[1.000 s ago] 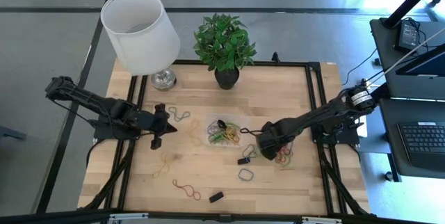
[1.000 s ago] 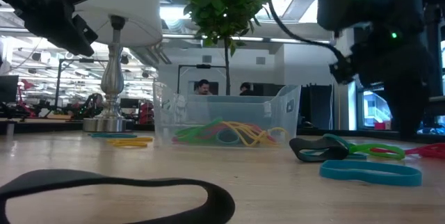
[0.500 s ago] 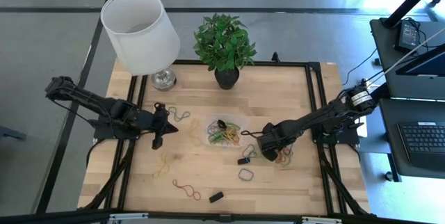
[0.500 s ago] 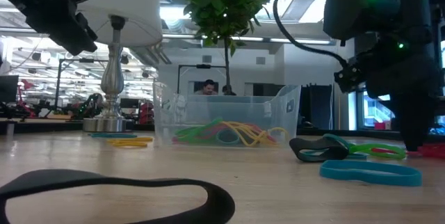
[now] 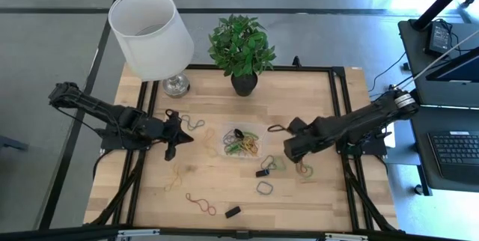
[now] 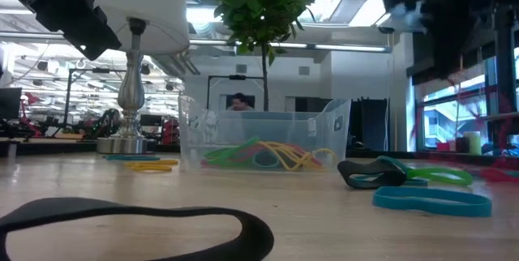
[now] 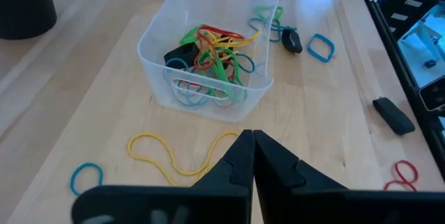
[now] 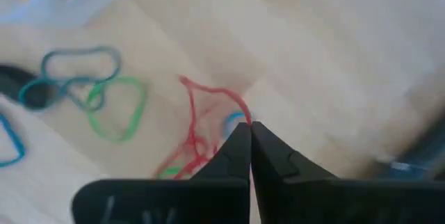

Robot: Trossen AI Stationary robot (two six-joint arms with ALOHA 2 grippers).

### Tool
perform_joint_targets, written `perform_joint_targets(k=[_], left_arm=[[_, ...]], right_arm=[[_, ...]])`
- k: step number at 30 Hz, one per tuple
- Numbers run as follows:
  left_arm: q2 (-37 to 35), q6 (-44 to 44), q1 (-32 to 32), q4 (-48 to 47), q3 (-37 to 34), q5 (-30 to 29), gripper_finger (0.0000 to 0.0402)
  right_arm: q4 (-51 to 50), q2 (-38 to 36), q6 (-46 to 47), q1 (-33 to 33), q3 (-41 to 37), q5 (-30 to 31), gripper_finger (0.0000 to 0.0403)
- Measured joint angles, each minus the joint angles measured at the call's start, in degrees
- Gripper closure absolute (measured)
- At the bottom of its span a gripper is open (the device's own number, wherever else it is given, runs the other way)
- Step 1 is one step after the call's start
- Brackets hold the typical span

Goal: Pick and place rubber bands into bin
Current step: Put the red rubber band into the transparent container

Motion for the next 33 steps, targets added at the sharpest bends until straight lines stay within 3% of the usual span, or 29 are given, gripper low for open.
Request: perform_joint_targets(k=[10,33], left_arm=[[0.0,-1.7,0.0,0.0,0.0,0.4,0.04],[0.0,-1.6,0.0,-0.1,0.0,0.4,0.04]], right_arm=[[-12.0,-2.4,1.6,0.0,11.1,10.2,0.0401],[-10.6,-2.7,1.7,0.0,12.4,10.5,0.0382]])
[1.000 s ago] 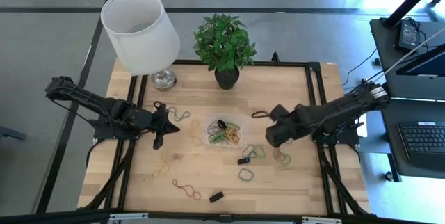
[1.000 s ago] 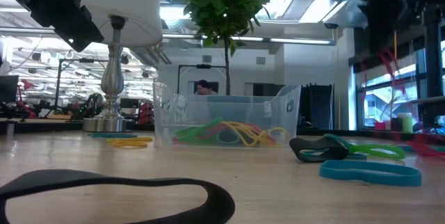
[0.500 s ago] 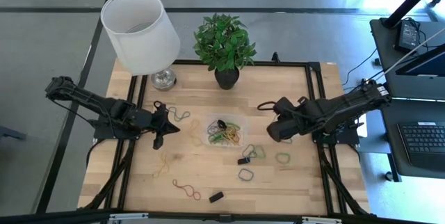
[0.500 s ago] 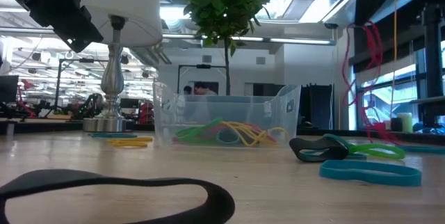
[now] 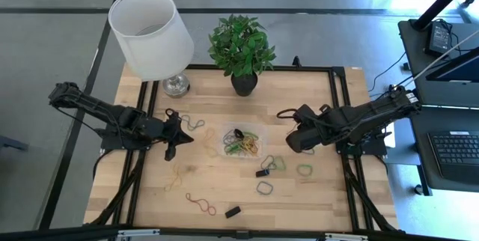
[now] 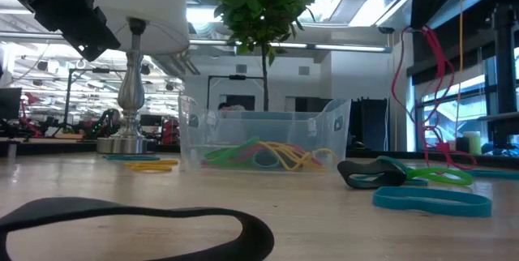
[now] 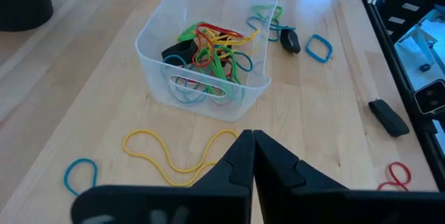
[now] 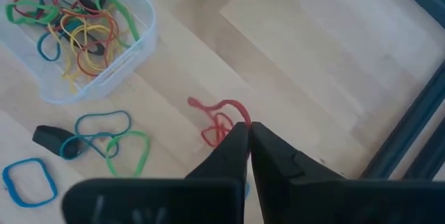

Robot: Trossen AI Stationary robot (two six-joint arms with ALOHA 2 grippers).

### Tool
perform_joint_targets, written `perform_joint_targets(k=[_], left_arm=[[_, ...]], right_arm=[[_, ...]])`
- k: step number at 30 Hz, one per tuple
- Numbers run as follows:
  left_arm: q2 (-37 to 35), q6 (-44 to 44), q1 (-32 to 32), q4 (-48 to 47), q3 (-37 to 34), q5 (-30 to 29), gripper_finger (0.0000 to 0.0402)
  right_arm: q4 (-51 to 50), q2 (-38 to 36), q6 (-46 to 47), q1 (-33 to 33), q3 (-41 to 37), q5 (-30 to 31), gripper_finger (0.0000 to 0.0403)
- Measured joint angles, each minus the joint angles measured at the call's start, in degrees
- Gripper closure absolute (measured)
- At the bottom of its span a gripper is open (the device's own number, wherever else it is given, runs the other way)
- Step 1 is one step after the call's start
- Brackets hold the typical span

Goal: Pick and place rubber bands into bin
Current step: Put the red rubber band into the transparent container

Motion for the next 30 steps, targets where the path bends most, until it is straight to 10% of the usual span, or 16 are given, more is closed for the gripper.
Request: perform_joint_targets(k=[30], left_arm=[[0.0,-0.1,0.0,0.0,0.0,0.0,0.0399]], right_arm=[[1.2,0.0,0.1,0.0,0.0,0.0,0.0379]])
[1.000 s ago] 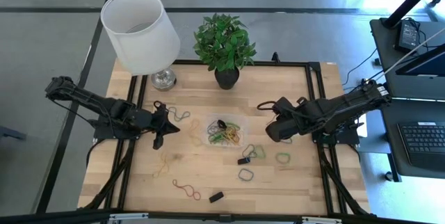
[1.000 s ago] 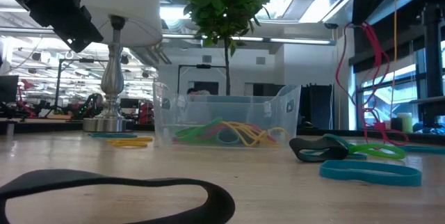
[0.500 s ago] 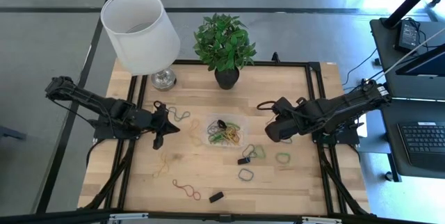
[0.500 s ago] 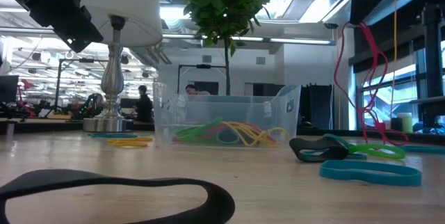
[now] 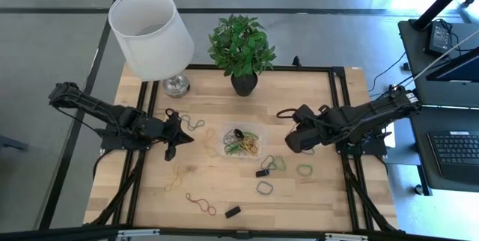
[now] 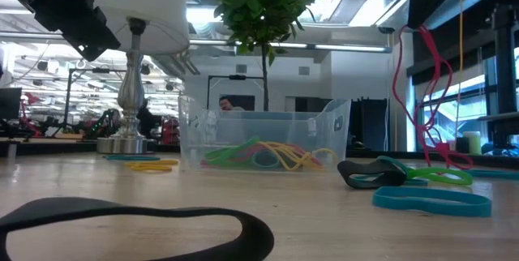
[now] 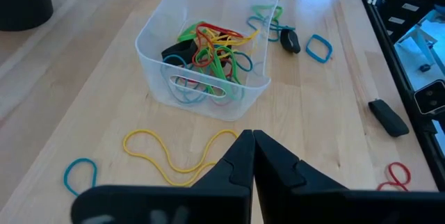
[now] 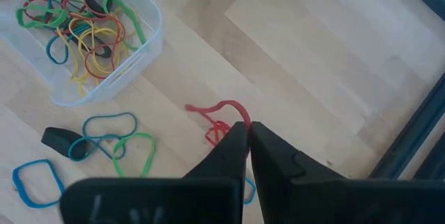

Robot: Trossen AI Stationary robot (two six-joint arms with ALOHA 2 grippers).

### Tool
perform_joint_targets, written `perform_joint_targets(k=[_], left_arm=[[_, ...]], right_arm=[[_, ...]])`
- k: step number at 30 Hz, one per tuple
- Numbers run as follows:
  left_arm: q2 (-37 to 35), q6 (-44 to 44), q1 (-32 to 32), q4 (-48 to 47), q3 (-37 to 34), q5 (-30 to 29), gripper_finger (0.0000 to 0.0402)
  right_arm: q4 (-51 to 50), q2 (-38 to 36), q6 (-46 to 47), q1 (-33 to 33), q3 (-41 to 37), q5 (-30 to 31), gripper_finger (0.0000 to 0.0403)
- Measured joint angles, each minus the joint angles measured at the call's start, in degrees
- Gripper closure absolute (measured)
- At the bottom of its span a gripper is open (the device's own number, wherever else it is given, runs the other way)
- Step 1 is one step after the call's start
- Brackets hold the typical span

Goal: Pick and place rubber bands into bin
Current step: Put the red rubber band into the transparent container

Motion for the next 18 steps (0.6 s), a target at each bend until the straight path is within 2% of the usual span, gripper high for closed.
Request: perform_joint_targets(k=[8,14,18], left_arm=[[0.0,0.0,0.0,0.0,0.0,0.0,0.04],[0.0,0.0,0.0,0.0,0.0,0.0,0.04],[0.0,0.0,0.0,0.0,0.0,0.0,0.0399]], right_arm=[[0.4,0.0,0.0,0.0,0.0,0.0,0.0379],[3.3,0.0,0.0,-0.1,-3.0,0.0,0.0377],[6.3,0.0,1.4,-0.6,-7.2,-0.2,0.035]])
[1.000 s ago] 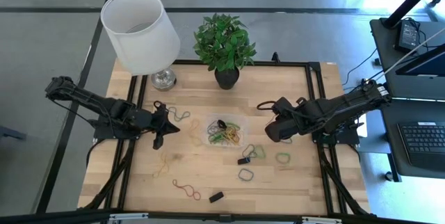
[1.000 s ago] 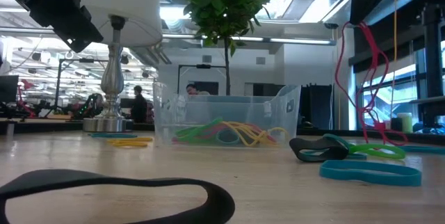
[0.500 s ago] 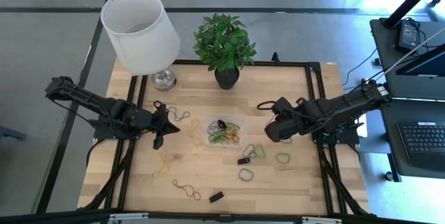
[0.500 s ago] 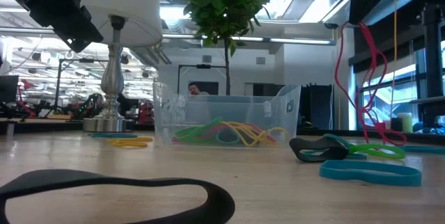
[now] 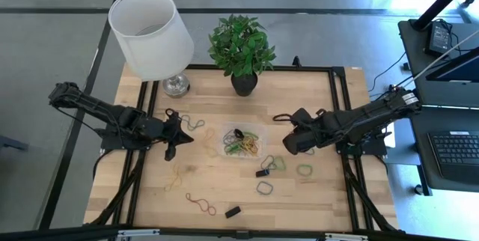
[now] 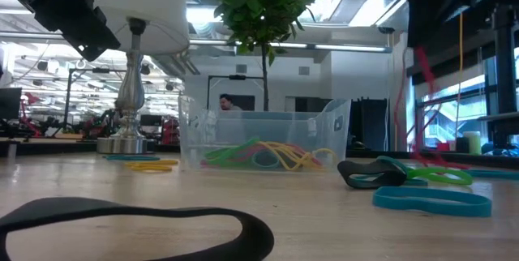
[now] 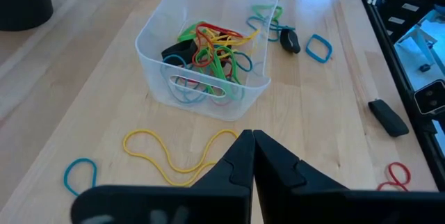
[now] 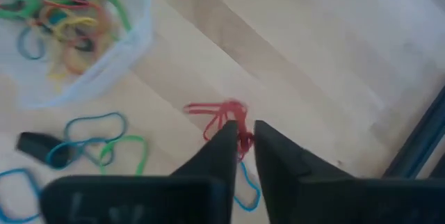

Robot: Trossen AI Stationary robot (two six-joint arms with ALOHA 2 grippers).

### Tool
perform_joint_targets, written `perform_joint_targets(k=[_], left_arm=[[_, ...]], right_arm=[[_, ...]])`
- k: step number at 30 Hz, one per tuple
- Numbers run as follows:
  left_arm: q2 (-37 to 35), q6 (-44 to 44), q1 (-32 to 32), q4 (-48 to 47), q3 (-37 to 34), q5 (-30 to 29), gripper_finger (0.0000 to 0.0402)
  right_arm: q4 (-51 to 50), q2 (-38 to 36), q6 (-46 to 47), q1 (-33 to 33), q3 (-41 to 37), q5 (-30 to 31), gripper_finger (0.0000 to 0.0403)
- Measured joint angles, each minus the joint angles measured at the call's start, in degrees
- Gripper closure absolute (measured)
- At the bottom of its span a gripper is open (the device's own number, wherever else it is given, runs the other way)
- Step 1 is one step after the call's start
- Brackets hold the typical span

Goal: Pick and place rubber bands into bin
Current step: Put the red rubber band into the transparent container

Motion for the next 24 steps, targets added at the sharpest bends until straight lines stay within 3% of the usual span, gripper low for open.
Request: perform_joint_targets(k=[6,13,19,24], left_arm=[[0.0,0.0,0.0,0.0,0.0,0.2,0.04],[0.0,0.0,0.0,0.0,0.0,0.2,0.04],[0.0,0.0,0.0,0.0,0.0,0.2,0.0399],[0.0,0.0,0.0,0.0,0.0,0.2,0.04]], right_arm=[[5.2,0.0,3.3,-2.8,-7.5,-1.5,0.0266],[17.8,0.0,3.2,-5.8,-17.4,-1.7,0.0188],[25.4,0.0,3.2,-8.1,-25.7,-1.9,0.0175],[26.4,0.0,4.3,-10.3,-29.8,-1.9,0.0197]])
